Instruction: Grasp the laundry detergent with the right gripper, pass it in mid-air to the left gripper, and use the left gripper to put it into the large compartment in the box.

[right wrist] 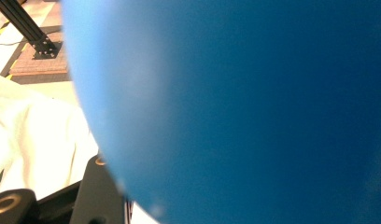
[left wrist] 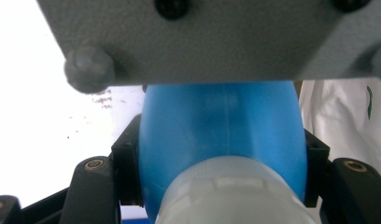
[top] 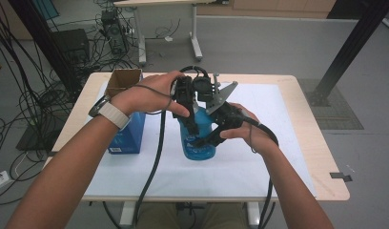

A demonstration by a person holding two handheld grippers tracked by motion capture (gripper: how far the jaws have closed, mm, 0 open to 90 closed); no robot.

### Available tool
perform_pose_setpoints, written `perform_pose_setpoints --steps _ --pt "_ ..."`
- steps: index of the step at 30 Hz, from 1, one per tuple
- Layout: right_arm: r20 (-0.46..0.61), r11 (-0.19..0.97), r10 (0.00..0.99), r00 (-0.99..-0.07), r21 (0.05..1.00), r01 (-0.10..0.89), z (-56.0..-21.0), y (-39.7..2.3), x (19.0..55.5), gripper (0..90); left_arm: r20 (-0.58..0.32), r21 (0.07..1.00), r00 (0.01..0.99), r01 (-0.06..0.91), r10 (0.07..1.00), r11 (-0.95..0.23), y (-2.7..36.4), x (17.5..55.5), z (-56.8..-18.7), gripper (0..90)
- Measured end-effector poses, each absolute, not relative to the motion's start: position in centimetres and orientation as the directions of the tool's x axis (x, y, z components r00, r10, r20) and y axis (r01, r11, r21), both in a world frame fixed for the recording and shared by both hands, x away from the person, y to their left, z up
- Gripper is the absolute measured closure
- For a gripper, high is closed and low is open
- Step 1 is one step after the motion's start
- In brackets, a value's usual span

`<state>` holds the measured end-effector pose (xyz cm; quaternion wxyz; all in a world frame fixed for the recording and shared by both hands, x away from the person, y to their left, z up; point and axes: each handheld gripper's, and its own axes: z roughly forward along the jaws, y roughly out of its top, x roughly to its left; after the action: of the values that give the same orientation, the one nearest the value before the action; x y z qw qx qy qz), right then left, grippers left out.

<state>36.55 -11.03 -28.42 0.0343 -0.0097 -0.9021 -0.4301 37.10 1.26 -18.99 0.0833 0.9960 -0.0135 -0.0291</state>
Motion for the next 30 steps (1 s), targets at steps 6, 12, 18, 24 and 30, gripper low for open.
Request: perform_pose_setpoints --steps 6,12,18,24,30 --pt "0.066 0.633 -0.014 -0.998 0.773 0.043 -28.39 -11.0 36.59 43.8 -0.057 0.168 0.998 -0.023 -0.033 -0.985 1.33 37.13 -19.0 37.9" --pt "0.064 0.636 -0.014 -0.998 0.771 0.041 -28.33 -10.96 36.62 43.8 -0.056 0.178 0.998 -0.021 -0.032 -0.984 1.5 37.16 -19.04 37.9" --pt "0.064 0.637 -0.014 -0.998 0.77 0.04 -28.35 -10.91 36.65 43.7 -0.059 0.177 0.998 -0.017 -0.028 -0.984 1.52 37.18 -19.05 37.9" --pt "0.064 0.638 -0.014 -0.998 0.769 0.04 -28.36 -10.99 36.65 43.7 -0.058 0.183 0.998 -0.019 -0.03 -0.983 1.5 37.16 -19.12 37.9" --pt "0.064 0.637 -0.016 -0.998 0.77 0.04 -28.4 -11.0 36.6 43.7 -0.058 0.187 0.998 -0.019 -0.03 -0.982 1.54 37.14 -19.13 37.9"
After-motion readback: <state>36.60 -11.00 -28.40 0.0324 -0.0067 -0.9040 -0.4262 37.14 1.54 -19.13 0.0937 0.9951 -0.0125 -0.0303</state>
